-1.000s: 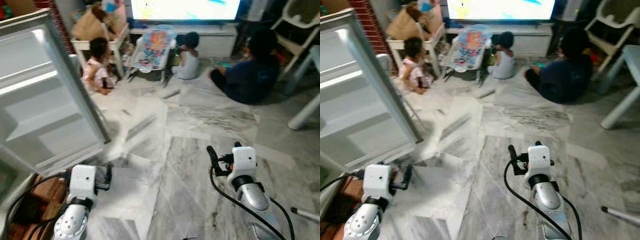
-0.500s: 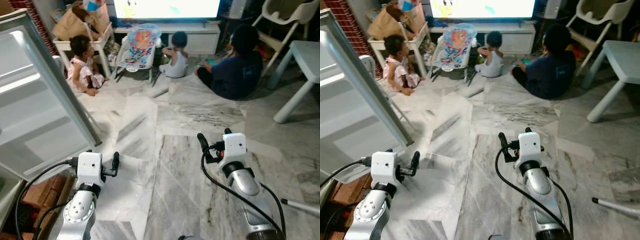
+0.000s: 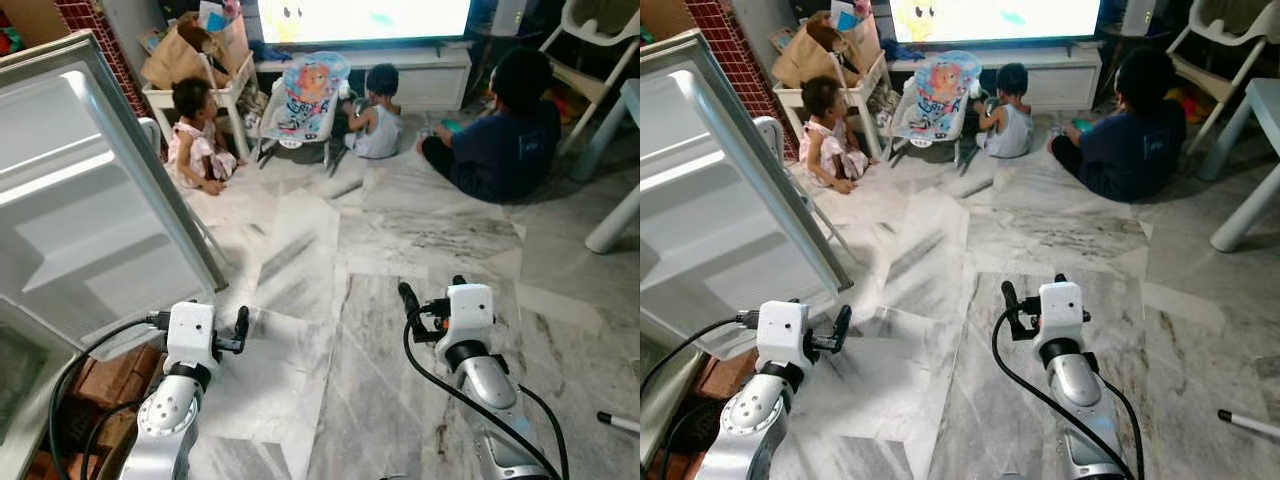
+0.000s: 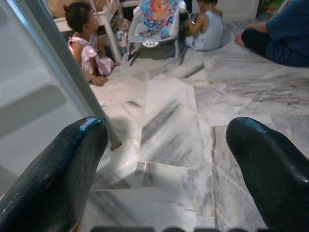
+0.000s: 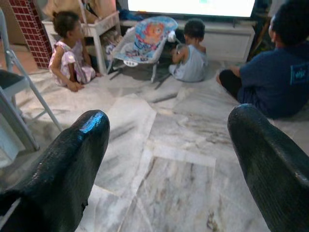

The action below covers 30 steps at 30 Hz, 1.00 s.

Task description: Restocking fridge

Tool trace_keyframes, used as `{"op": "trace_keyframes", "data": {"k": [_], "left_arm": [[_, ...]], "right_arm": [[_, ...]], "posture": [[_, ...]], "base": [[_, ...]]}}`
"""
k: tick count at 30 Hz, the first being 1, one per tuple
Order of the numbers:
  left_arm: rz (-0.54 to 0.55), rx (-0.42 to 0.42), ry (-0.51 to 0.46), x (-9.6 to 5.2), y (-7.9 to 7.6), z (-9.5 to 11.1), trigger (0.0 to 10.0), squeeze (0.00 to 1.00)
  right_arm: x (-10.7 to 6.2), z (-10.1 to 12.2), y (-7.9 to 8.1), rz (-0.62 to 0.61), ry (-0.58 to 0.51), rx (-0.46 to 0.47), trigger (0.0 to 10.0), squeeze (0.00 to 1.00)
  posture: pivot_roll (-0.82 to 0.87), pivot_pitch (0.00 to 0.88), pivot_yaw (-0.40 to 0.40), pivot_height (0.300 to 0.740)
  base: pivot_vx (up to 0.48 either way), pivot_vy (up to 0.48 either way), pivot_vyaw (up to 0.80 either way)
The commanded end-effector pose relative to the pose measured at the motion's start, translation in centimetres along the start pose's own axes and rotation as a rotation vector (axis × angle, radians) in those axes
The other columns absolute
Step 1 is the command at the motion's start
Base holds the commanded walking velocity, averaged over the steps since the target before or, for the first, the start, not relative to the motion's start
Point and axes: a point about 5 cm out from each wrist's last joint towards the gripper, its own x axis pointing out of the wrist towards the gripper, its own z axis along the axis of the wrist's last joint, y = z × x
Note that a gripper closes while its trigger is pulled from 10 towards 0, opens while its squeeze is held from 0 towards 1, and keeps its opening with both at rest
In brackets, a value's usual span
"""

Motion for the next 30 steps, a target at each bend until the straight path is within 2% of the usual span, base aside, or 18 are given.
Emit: {"op": "trace_keyframes", "data": {"k": [1,8,11,13,15,23,30], "left_arm": [[0.0,0.004,-0.01,0.2,0.0,0.3,10.0,0.0],[0.025,0.005,-0.027,-0.6,0.9,0.1,10.0,0.0],[0.089,0.006,-0.04,-1.7,1.9,0.0,10.0,0.0],[0.098,0.008,-0.038,-1.9,2.1,-0.1,10.0,0.0],[0.122,0.013,-0.013,-2.7,2.7,-1.0,10.0,0.0],[0.158,0.02,0.0,-4.3,3.1,-1.5,10.0,0.0],[0.181,0.032,0.019,-5.4,4.0,-2.2,10.0,0.0]], "right_arm": [[0.4,0.1,-0.1,0.008,0.0,-0.005,10.0,0.0],[0.7,0.3,-0.4,-0.007,-0.02,-0.002,10.0,0.0],[0.2,0.5,-0.9,-0.016,-0.035,-0.021,10.0,0.0],[0.2,0.4,-1.0,-0.018,-0.033,-0.027,10.0,0.0],[0.1,0.3,-1.4,-0.01,-0.021,-0.036,10.0,0.0],[0.6,0.6,-1.6,0.013,-0.023,-0.045,10.0,0.0],[0.0,0.2,-2.2,0.001,-0.011,-0.043,10.0,0.0]], "posture": [[-0.11,0.0,0.124,0.74],[-0.09,0.003,0.121,0.74],[-0.08,0.001,0.108,0.74],[-0.07,0.0,0.102,0.74],[-0.06,0.002,0.075,0.74],[-0.03,0.0,0.037,0.74],[-0.03,0.0,0.04,0.74]], "base": [[0.0,0.0,0.0],[0.0,0.0,0.0],[0.0,0.0,0.0],[0.0,0.0,0.0],[0.0,0.0,0.0],[0.0,0.0,0.0],[0.0,0.0,0.0]]}}
